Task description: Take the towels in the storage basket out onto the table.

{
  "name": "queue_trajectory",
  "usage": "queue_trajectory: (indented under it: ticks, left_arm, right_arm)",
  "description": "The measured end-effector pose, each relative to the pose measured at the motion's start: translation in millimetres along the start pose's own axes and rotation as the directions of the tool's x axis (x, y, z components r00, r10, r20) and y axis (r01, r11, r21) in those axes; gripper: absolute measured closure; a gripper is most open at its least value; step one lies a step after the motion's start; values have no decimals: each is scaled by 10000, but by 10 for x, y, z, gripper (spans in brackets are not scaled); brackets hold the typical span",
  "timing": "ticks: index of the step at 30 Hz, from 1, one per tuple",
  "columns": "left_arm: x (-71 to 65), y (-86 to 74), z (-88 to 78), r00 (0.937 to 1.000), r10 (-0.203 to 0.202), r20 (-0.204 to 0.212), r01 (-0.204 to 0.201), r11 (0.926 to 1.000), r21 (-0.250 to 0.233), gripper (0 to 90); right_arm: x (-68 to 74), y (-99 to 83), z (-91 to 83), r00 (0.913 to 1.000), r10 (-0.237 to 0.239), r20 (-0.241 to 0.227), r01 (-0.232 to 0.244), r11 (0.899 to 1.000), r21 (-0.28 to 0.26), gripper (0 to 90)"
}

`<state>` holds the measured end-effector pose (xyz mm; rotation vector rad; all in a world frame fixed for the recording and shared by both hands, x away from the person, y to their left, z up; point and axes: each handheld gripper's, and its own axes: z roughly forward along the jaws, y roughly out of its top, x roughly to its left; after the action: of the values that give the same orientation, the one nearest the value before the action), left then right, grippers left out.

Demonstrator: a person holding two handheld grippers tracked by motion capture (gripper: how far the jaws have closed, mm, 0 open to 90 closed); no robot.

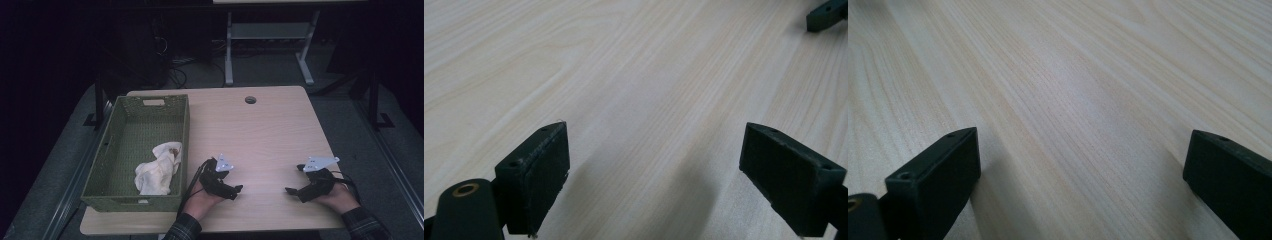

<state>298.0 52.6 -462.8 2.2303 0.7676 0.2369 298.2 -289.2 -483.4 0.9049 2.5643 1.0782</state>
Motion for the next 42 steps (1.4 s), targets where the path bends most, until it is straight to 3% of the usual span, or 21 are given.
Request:
queue_trajectory:
  ticks: [9,29,34,42]
  left_arm:
    - [-21,73,-77,9995,124,-300,-122,9999,52,122]
    - [-41,275,-288,9979,360,-534,-363,9993,-53,124]
    - [-22,324,-338,9990,217,-393,-229,9993,-290,124]
    - [-27,423,-407,9982,512,-309,-522,9982,-309,124]
  right_arm:
    - [0,0,0,10000,-7,3,7,10000,-6,15]
    - [1,0,0,10000,9,-1,-9,10000,0,15]
    - [0,0,0,10000,4,-2,-4,10000,-2,15]
    - [1,0,0,10000,4,0,-4,10000,-1,15]
